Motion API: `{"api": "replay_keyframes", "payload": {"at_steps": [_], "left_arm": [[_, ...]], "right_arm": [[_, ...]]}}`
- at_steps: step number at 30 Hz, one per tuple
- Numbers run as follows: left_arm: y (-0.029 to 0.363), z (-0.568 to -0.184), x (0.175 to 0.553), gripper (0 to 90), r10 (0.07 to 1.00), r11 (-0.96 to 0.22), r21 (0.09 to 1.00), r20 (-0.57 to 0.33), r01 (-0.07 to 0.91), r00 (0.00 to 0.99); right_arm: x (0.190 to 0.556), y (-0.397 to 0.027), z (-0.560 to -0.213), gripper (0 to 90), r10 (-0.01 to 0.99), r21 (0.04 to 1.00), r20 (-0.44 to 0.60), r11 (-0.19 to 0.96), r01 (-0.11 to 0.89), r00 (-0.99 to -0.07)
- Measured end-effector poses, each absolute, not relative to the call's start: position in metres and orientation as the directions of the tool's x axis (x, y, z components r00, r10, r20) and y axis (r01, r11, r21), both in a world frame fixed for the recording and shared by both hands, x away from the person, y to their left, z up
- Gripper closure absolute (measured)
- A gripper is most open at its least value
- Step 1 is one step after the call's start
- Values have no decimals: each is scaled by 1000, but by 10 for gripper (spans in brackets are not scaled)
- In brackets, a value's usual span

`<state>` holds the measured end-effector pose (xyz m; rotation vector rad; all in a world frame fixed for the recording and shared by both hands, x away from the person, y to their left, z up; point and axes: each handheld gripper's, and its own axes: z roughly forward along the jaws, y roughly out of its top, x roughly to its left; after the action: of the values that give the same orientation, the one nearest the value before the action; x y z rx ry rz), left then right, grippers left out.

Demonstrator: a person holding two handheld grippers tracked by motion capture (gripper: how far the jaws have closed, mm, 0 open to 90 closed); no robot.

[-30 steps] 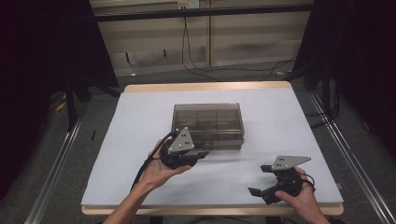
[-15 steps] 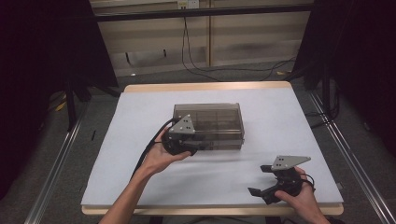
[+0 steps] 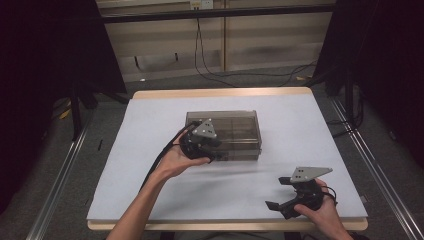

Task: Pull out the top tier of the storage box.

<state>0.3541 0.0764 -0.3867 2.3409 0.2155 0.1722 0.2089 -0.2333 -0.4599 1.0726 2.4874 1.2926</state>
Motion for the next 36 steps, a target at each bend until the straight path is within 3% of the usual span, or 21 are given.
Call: {"api": "replay_keyframes", "payload": {"at_steps": [7, 23, 36], "left_arm": [[71, -392, 354, 535, 200, -729, 677, 64, 105, 978], [58, -400, 354, 634, 134, -801, 598, 127, 32, 983], [58, -401, 353, 671, 115, -798, 603, 145, 4, 983]], "right_arm": [[209, -233, -460, 42, 648, 761, 190, 377, 528, -737], [208, -234, -459, 42, 649, 762, 188, 378, 527, -737], [209, -233, -460, 42, 649, 760, 189, 379, 528, -737]]}}
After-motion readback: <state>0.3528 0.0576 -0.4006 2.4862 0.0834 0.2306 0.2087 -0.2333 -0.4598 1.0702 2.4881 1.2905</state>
